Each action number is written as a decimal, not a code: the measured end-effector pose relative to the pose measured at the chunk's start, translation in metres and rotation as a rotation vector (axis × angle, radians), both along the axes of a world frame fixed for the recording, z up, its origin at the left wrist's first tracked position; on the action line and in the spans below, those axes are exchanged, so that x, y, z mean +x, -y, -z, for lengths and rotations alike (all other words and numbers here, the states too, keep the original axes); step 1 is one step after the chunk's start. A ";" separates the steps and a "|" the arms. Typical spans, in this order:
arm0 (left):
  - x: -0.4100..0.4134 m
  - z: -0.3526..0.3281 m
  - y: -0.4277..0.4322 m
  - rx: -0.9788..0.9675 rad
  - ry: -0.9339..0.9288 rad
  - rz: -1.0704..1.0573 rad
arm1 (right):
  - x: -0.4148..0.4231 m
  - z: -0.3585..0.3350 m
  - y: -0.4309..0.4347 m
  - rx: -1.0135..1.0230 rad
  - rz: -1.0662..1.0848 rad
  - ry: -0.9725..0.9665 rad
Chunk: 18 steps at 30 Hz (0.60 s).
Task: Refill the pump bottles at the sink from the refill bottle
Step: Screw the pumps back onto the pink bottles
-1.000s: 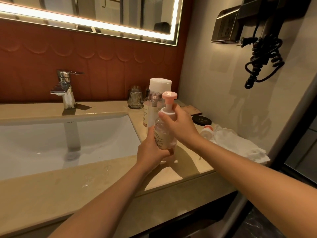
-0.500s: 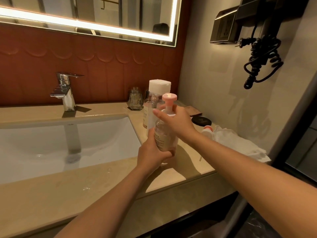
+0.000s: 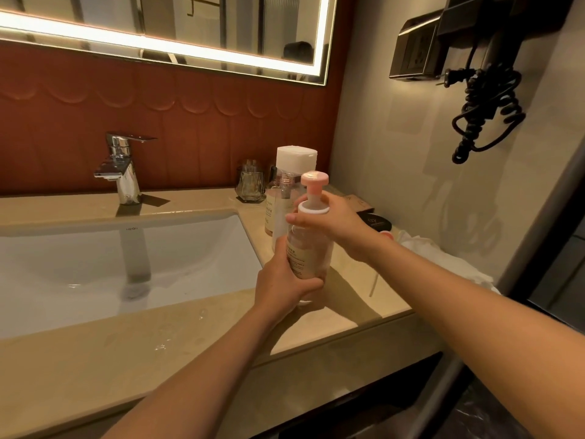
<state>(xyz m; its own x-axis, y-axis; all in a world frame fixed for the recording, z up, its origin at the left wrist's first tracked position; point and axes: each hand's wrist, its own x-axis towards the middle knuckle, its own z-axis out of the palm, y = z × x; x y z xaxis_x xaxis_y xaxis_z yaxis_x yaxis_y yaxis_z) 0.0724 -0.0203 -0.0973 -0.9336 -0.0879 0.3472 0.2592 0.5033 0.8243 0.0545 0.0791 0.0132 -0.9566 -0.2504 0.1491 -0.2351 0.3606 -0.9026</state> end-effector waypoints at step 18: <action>0.001 -0.002 -0.002 -0.002 0.014 0.009 | -0.002 0.002 0.007 0.025 0.093 -0.054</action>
<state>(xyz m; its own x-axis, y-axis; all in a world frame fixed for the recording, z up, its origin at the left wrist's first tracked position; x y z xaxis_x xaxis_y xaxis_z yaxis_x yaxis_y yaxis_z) 0.0736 -0.0186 -0.0956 -0.9391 -0.0791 0.3345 0.2522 0.5028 0.8268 0.0528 0.0719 0.0109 -0.9665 -0.1651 0.1963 -0.2480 0.4054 -0.8799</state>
